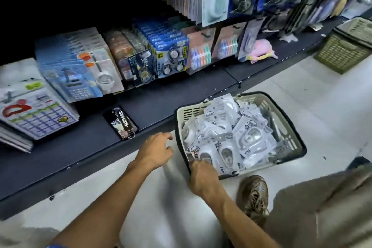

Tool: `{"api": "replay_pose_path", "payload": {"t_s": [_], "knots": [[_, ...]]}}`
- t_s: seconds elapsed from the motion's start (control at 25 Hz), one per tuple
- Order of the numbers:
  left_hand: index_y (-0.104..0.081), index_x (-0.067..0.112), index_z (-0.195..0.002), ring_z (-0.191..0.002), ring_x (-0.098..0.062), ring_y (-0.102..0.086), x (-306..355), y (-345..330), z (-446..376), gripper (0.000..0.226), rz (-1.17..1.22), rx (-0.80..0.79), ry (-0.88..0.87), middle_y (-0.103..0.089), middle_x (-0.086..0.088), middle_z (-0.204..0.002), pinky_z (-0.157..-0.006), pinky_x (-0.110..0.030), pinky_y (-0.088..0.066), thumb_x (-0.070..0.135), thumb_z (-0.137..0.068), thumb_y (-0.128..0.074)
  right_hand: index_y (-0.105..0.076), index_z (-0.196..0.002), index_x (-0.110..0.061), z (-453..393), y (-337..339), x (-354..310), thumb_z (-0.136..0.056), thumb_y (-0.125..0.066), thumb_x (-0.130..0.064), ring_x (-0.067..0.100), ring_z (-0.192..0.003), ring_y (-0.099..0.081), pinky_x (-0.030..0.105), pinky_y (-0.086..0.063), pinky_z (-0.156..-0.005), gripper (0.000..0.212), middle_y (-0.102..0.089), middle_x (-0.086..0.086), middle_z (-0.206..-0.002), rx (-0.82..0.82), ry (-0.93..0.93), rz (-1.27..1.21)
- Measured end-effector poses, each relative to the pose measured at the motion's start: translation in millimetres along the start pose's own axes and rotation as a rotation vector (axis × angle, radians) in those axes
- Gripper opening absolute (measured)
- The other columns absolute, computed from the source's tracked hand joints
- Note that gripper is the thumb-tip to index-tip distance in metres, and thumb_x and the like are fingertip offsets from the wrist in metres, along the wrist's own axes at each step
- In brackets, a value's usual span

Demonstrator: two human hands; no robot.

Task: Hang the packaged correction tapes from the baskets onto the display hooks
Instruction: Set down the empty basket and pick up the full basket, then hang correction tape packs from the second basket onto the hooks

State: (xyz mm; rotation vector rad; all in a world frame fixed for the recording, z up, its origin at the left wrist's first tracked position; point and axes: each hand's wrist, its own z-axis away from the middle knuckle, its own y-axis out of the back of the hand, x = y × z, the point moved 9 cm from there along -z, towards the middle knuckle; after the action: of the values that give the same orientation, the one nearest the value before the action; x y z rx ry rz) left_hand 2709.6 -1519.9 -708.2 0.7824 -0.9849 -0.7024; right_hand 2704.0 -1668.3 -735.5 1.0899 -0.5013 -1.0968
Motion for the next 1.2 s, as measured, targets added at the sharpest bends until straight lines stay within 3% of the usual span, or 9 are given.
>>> {"api": "replay_pose_path", "payload": {"t_s": [0.32,0.48,0.52,0.64,0.68,0.8,1.0,1.08,1.2], "knots": [[-0.066,0.026,-0.122,-0.112,-0.024,-0.063,-97,30,34,0.035,0.028,-0.043,0.245,-0.066,-0.002,-0.130,-0.091,-0.035,-0.053,0.016,-0.089,-0.059,-0.066,-0.115,0.001,34,-55,-151,-0.092,-0.056,-0.007,0.038,-0.110,-0.066,0.041,-0.050,-0.094,0.026,-0.067,0.023,-0.120,-0.216,0.407,0.085],[-0.059,0.026,-0.130,-0.120,-0.024,-0.059,-127,28,59,0.040,0.007,-0.146,0.351,-0.059,-0.003,-0.140,-0.100,-0.037,-0.050,0.022,-0.090,-0.058,-0.064,-0.116,-0.006,59,-68,-191,-0.094,-0.057,-0.016,0.035,-0.113,-0.061,0.042,-0.049,-0.083,0.025,-0.068,0.021,-0.116,-0.369,0.571,-0.065],[-0.057,0.026,-0.134,-0.124,-0.025,-0.057,-131,26,66,0.043,0.017,-0.164,0.360,-0.057,-0.003,-0.143,-0.102,-0.037,-0.049,0.024,-0.091,-0.058,-0.066,-0.115,-0.011,55,-57,-190,-0.094,-0.057,-0.018,0.033,-0.109,-0.063,0.037,-0.049,-0.079,0.024,-0.070,0.017,-0.113,-0.290,0.552,-0.135],[-0.054,0.026,-0.139,-0.127,-0.027,-0.055,-137,24,79,0.047,0.077,-0.143,0.356,-0.053,-0.005,-0.148,-0.103,-0.035,-0.048,0.021,-0.092,-0.056,-0.065,-0.111,-0.015,44,5,-157,-0.087,-0.065,-0.019,0.030,-0.091,-0.065,0.038,-0.051,-0.074,0.025,-0.069,0.007,-0.102,0.369,0.473,-0.167],[-0.053,0.026,-0.140,-0.127,-0.027,-0.055,-140,24,83,0.050,0.087,-0.138,0.356,-0.053,-0.006,-0.149,-0.102,-0.035,-0.049,0.016,-0.092,-0.053,-0.062,-0.114,-0.018,47,12,-144,-0.084,-0.068,-0.026,0.028,-0.094,-0.062,0.040,-0.050,-0.078,0.031,-0.066,0.003,-0.106,0.485,0.429,-0.095],[-0.050,0.026,-0.146,-0.130,-0.028,-0.054,-144,21,94,0.057,0.101,-0.154,0.352,-0.050,-0.008,-0.152,-0.104,-0.034,-0.048,0.008,-0.091,-0.050,-0.044,-0.140,-0.022,35,-15,-112,-0.086,-0.064,-0.048,0.027,-0.120,-0.053,0.044,-0.038,-0.100,0.063,-0.052,0.001,-0.131,0.240,0.242,-0.138],[-0.046,0.022,-0.148,-0.132,-0.030,-0.052,-143,19,91,0.056,0.076,-0.133,0.313,-0.050,-0.008,-0.152,-0.106,-0.037,-0.047,0.015,-0.093,-0.055,-0.022,-0.158,-0.016,26,-27,-100,-0.077,-0.082,-0.013,0.027,-0.136,-0.046,0.031,-0.042,-0.108,0.101,-0.031,0.007,-0.157,0.126,0.153,-0.643],[-0.044,0.023,-0.150,-0.135,-0.030,-0.050,-142,18,86,0.057,0.077,-0.115,0.329,-0.049,-0.007,-0.153,-0.109,-0.041,-0.045,0.022,-0.095,-0.058,-0.032,-0.156,-0.017,19,-26,-103,-0.074,-0.087,-0.019,0.025,-0.132,-0.052,0.027,-0.042,-0.104,0.099,-0.046,0.006,-0.150,0.093,0.166,-0.545],[-0.056,0.021,-0.134,-0.123,-0.030,-0.059,-149,35,78,0.038,0.127,0.066,0.408,-0.062,-0.007,-0.138,-0.101,-0.041,-0.050,0.021,-0.096,-0.056,-0.055,-0.138,-0.026,15,-25,-115,-0.065,-0.084,-0.050,0.022,-0.108,-0.062,0.033,-0.052,-0.092,0.083,-0.068,0.001,-0.115,0.082,0.253,-0.421]]}}
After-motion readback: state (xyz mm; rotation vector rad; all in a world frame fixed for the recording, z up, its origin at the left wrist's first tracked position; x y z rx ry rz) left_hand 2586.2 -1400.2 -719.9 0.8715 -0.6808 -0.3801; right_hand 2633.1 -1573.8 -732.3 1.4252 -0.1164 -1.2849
